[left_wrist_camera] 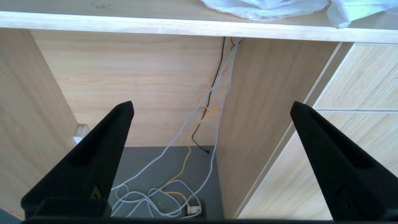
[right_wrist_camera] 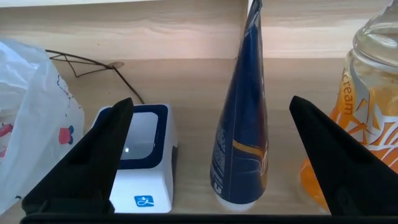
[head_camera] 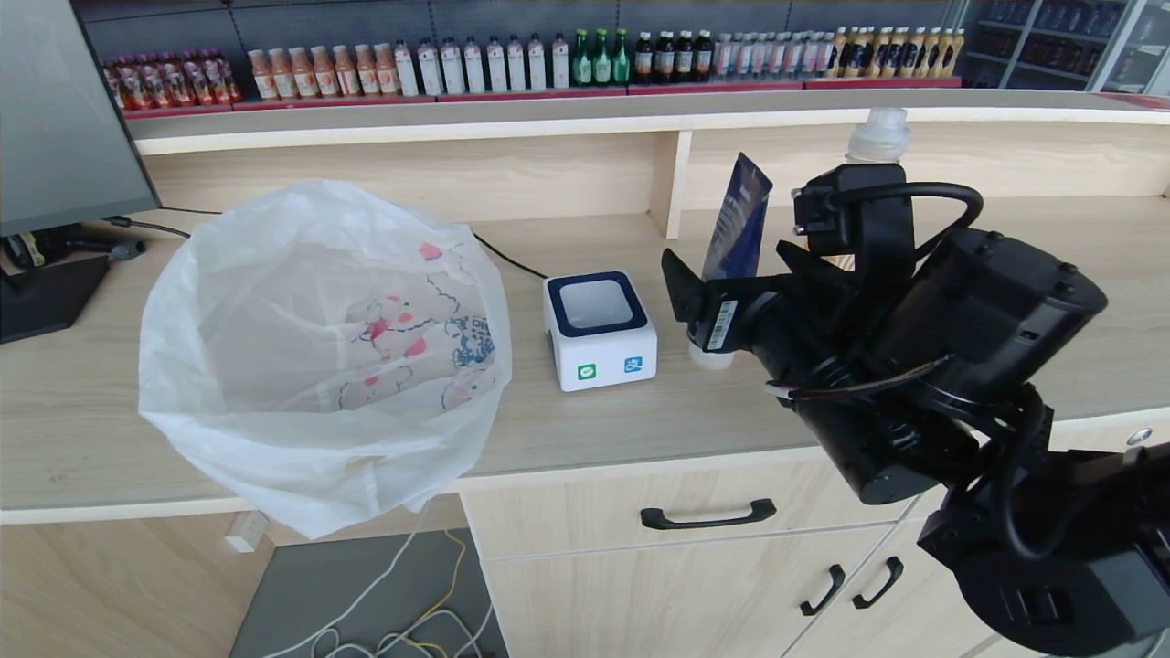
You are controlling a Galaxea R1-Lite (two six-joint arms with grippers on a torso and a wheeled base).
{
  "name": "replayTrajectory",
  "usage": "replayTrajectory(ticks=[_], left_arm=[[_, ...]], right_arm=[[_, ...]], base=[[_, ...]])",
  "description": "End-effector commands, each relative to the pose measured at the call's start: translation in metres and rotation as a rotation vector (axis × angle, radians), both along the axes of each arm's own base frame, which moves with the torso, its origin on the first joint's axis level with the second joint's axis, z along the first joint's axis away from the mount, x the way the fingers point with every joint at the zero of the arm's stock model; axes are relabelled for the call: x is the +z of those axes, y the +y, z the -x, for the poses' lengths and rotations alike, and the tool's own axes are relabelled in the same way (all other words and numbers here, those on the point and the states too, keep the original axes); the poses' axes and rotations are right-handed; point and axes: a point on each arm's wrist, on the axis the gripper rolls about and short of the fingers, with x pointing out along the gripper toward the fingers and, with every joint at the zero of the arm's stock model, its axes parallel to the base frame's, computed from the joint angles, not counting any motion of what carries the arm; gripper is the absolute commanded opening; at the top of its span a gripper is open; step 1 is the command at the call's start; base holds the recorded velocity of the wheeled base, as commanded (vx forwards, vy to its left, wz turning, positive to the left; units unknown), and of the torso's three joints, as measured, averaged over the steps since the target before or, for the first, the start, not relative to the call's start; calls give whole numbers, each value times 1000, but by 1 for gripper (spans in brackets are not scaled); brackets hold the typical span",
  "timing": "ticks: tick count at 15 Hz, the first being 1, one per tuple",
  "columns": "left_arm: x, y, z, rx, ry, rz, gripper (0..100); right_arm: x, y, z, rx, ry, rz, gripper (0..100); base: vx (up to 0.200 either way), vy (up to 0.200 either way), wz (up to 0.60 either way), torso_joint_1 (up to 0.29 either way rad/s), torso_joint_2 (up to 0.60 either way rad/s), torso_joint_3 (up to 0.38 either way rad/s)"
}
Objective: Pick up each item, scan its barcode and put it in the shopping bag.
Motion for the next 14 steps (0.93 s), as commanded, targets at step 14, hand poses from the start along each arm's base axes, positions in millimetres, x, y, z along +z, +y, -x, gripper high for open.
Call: replayTrajectory(ticks=[14], left_arm=[[0, 0, 0, 1, 0, 0, 100]], right_arm=[[-6, 1, -40, -62, 37, 3, 100]], base=[[0, 0, 0, 0, 0, 0]])
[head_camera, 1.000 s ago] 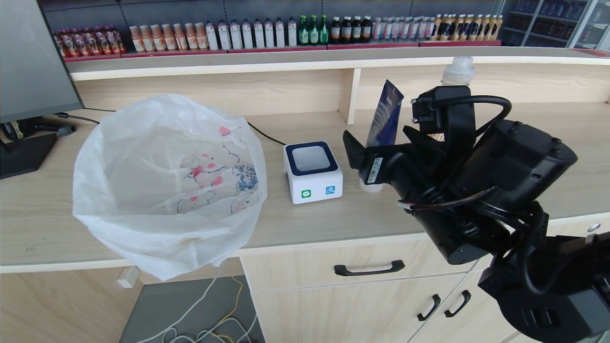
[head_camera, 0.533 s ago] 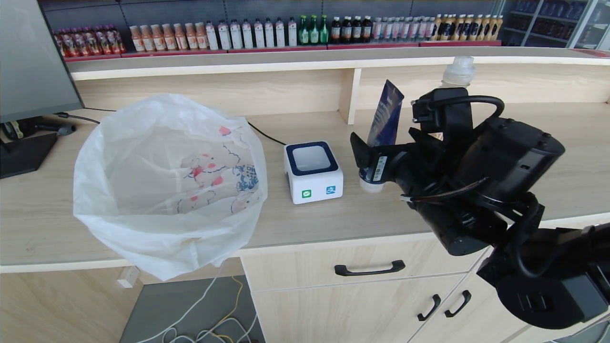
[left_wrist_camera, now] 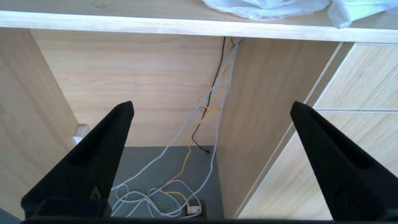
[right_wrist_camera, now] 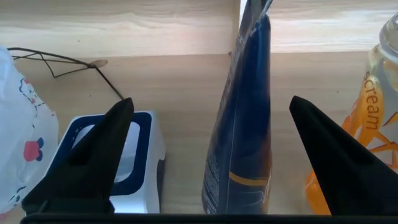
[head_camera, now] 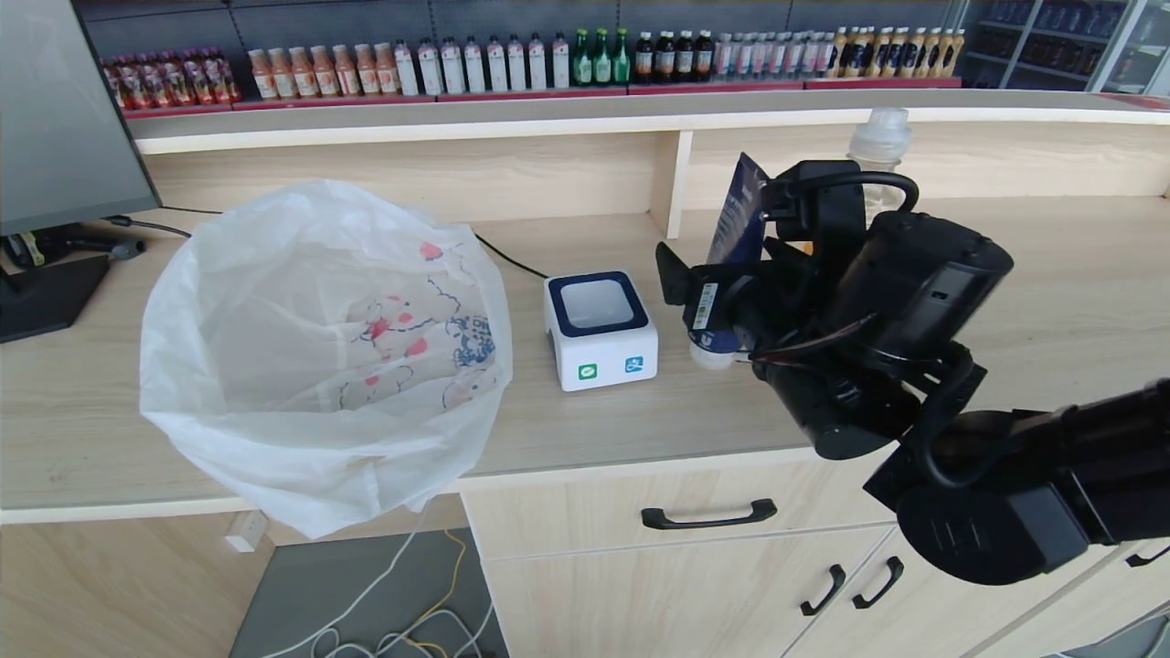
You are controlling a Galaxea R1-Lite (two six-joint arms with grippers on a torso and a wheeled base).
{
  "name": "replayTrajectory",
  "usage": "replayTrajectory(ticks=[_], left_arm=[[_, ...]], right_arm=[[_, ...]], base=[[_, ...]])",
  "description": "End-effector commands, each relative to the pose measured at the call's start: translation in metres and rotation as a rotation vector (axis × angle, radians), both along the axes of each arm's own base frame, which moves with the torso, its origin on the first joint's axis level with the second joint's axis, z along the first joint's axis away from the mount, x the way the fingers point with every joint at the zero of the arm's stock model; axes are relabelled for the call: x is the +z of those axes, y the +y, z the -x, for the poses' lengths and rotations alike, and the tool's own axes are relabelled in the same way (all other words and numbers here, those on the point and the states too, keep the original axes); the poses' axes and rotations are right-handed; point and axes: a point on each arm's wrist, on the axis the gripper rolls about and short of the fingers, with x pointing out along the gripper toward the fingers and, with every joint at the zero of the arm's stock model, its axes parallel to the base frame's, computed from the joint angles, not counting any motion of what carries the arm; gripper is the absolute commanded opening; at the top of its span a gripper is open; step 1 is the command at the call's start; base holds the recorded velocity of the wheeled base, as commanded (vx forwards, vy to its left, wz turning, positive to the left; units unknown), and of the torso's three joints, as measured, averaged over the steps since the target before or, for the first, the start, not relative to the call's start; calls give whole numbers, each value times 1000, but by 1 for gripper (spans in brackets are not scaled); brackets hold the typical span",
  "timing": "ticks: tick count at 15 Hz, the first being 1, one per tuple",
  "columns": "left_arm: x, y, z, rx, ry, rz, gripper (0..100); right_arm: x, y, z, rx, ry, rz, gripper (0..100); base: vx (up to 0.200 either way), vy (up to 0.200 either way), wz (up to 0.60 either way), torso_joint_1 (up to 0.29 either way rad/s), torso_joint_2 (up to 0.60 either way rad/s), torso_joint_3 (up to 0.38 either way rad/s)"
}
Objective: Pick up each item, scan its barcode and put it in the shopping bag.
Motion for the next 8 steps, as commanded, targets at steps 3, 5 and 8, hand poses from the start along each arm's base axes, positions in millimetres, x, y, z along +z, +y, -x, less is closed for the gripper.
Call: replayTrajectory(ticks=[3, 5, 8], left_arm=[[0, 0, 0, 1, 0, 0, 100], [0, 0, 0, -1, 0, 0, 100], [0, 0, 0, -1, 0, 0, 100]], right_arm=[[-8, -8, -12, -35, 20, -8, 100], [-14, -9, -15, -38, 36, -22, 100], [-17, -9, -16, -21, 42, -30, 100]], base=[[0, 0, 0, 0, 0, 0], [0, 0, 0, 0, 0, 0], [0, 0, 0, 0, 0, 0]])
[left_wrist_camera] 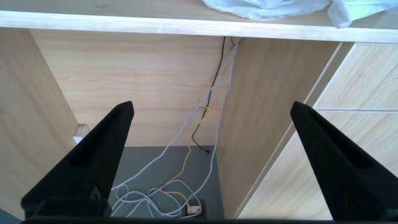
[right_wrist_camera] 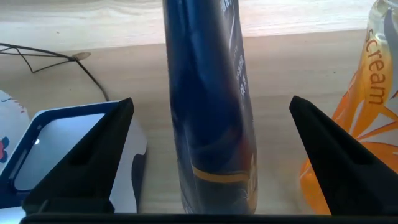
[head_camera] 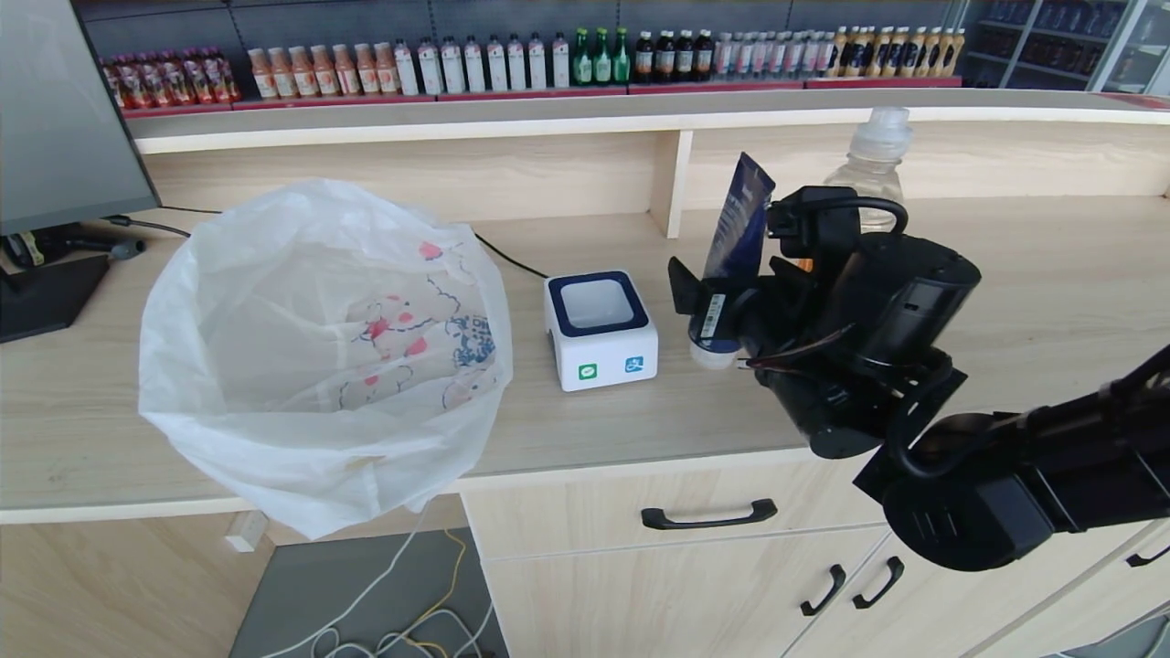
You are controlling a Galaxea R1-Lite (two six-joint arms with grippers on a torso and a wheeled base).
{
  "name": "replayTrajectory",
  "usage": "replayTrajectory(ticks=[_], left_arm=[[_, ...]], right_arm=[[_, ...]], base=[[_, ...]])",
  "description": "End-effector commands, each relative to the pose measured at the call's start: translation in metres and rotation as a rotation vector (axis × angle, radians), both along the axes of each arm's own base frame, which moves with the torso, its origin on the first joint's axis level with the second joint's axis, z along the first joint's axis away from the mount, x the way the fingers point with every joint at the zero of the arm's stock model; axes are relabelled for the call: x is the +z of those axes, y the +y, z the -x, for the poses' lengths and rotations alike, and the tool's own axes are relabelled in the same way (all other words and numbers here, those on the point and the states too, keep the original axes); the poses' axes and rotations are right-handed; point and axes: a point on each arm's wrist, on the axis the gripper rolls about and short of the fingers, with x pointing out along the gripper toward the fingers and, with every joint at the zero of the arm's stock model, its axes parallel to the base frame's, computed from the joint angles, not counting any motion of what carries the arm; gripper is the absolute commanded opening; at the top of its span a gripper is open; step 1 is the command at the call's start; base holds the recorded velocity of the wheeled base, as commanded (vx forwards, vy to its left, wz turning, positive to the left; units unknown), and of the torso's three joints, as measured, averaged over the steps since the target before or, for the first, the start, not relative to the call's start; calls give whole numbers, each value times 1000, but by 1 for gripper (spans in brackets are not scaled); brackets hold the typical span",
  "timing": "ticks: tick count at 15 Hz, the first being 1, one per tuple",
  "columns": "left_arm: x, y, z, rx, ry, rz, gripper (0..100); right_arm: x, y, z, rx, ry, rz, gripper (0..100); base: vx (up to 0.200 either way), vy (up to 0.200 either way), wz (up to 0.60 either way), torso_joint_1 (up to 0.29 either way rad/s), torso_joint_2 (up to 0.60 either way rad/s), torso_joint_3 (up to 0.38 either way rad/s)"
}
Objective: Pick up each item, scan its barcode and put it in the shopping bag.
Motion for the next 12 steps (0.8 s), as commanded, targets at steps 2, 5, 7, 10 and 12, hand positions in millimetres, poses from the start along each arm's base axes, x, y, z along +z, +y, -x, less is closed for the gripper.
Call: replayTrajectory(ticks=[2, 5, 7, 10, 12], left_arm=[[0, 0, 0, 0, 0, 1, 100], [0, 0, 0, 2, 0, 1, 100], [0, 0, 0, 2, 0, 1, 100], [0, 0, 0, 0, 0, 1, 100], [0, 0, 0, 0, 0, 1, 100]], right_arm=[[-5, -3, -4, -6, 10, 8, 100], [-10, -2, -7, -5, 22, 12, 100], [-12, -1, -8, -4, 25, 6, 100], [-13, -1, -8, -2, 29, 5, 100], [-14, 0, -10, -2, 32, -4, 100]], base=[[0, 0, 0, 0, 0, 0], [0, 0, 0, 0, 0, 0], [0, 0, 0, 0, 0, 0], [0, 0, 0, 0, 0, 0], [0, 0, 0, 0, 0, 0]])
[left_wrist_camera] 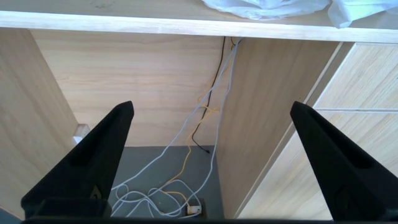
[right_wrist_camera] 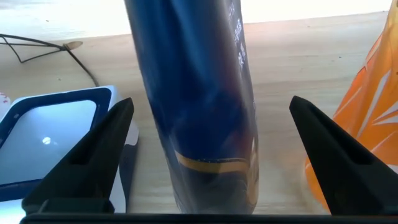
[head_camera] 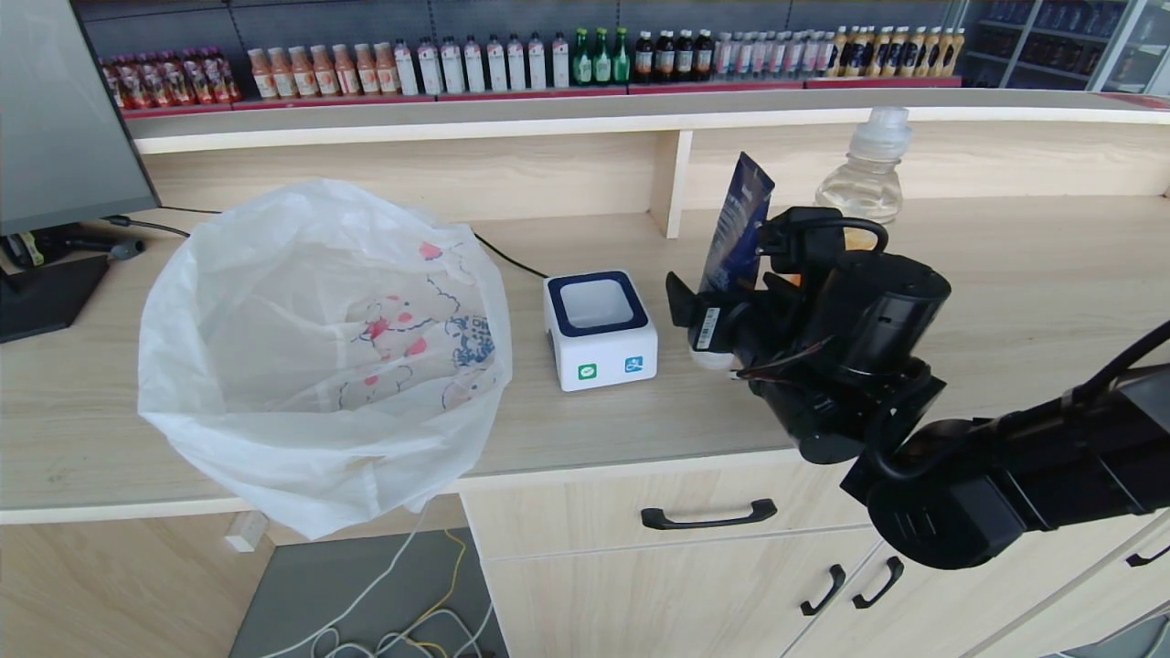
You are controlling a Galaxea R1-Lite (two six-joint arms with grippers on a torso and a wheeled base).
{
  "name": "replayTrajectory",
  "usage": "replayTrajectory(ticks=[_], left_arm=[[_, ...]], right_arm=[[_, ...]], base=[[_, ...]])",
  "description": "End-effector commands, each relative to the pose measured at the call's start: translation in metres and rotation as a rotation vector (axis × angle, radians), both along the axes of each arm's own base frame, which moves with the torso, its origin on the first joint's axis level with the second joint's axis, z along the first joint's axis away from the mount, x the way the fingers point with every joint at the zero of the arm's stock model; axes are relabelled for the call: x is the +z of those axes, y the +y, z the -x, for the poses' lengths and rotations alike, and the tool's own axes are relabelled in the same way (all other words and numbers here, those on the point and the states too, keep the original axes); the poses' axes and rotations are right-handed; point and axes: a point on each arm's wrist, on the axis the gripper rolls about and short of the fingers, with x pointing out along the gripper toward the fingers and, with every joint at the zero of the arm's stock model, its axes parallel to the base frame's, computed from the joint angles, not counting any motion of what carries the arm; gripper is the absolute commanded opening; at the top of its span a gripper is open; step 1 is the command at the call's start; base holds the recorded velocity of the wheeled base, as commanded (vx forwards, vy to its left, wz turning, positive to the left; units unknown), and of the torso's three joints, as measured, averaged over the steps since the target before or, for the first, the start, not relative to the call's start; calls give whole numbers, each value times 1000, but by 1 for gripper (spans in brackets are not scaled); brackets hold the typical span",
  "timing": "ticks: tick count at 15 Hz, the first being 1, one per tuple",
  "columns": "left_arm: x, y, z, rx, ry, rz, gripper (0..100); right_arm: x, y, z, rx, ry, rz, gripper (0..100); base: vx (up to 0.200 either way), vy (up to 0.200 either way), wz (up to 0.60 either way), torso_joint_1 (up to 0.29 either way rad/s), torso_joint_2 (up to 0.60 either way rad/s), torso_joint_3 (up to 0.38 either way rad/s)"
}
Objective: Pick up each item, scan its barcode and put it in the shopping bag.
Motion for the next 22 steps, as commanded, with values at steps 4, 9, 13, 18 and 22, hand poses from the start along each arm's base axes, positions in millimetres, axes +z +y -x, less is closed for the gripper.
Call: replayTrajectory(ticks=[4, 9, 13, 18, 22], left_arm=[[0, 0, 0, -1, 0, 0, 100], [0, 0, 0, 1, 0, 0, 100], [0, 0, 0, -1, 0, 0, 100], [0, 0, 0, -1, 0, 0, 100], [0, 0, 0, -1, 0, 0, 100]], right_arm=[[-2, 0, -3, -6, 3, 0, 100], [-4, -3, -7, -19, 4, -21, 100], [-3, -4, -6, -17, -8, -29, 0], [-2, -4, -6, -15, -15, -39, 0], [0, -9, 1, -13, -21, -41, 0]], base=[[0, 0, 0, 0, 0, 0], [0, 0, 0, 0, 0, 0], [0, 0, 0, 0, 0, 0], [0, 0, 0, 0, 0, 0], [0, 0, 0, 0, 0, 0]])
